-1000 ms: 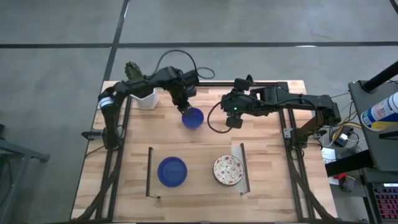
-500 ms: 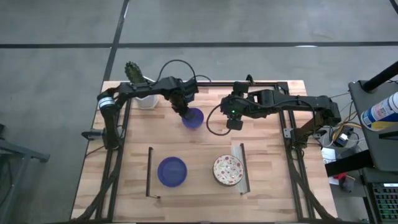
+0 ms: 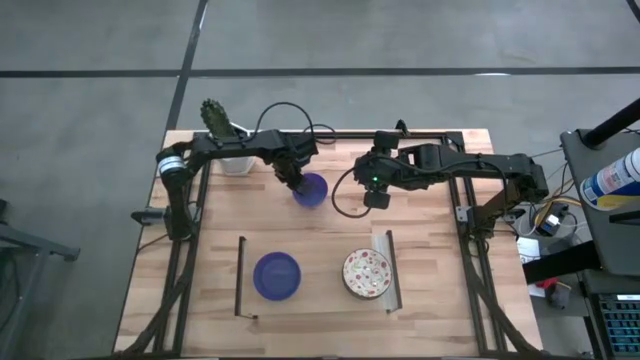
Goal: Pick & Place Mini bowls
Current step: Stack the blue bowl on the blue bowl on the shelf
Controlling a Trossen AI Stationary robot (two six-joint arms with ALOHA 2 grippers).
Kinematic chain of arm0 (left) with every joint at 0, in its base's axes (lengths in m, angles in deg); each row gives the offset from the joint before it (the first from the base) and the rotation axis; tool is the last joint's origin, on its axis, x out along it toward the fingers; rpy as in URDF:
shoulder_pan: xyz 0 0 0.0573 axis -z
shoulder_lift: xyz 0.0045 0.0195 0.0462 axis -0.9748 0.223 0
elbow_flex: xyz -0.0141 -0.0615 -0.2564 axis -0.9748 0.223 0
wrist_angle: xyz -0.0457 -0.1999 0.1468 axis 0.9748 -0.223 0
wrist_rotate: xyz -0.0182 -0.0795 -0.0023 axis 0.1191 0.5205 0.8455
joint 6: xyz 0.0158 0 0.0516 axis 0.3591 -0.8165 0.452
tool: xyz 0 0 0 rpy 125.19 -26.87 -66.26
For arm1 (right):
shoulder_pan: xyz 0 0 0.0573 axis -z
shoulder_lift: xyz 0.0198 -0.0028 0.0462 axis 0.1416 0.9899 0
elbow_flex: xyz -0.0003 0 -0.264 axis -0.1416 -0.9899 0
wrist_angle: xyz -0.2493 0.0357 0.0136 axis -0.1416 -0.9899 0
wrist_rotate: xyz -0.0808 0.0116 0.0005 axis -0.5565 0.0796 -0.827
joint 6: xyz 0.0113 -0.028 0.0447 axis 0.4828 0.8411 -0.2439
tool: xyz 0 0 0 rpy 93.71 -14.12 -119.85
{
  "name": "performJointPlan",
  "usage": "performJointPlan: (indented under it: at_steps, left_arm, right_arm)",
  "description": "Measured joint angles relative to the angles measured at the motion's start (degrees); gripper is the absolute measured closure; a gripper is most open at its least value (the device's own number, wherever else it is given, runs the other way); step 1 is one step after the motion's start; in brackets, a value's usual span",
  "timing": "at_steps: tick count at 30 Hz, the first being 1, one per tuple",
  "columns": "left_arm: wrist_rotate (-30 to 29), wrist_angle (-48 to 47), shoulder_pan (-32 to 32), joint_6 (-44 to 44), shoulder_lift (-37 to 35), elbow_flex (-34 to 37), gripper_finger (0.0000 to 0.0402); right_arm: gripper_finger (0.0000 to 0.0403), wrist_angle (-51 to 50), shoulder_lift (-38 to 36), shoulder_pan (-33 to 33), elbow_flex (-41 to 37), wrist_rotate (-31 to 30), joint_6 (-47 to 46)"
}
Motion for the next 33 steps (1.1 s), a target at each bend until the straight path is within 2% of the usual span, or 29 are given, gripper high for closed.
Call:
performJointPlan:
  at_steps: [5, 25, 33]
  left_arm:
    - [-0.5, 3.1, -0.1, -1.1, 0.0, 1.6, 0.0319]
    - [-2.0, 1.0, 0.1, -1.9, -1.7, 2.0, 0.0319]
    - [-4.2, 2.2, 0.0, -2.3, -1.6, 4.5, 0.0319]
  right_arm:
    - [0.0211, 0.3, 0.0, 0.0, 0.0, 0.0, 0.0]
    - [0.0211, 0.3, 0.0, 0.0, 0.0, 0.1, 0.0]
    - [0.0211, 0.3, 0.0, 0.0, 0.0, 0.1, -0.2]
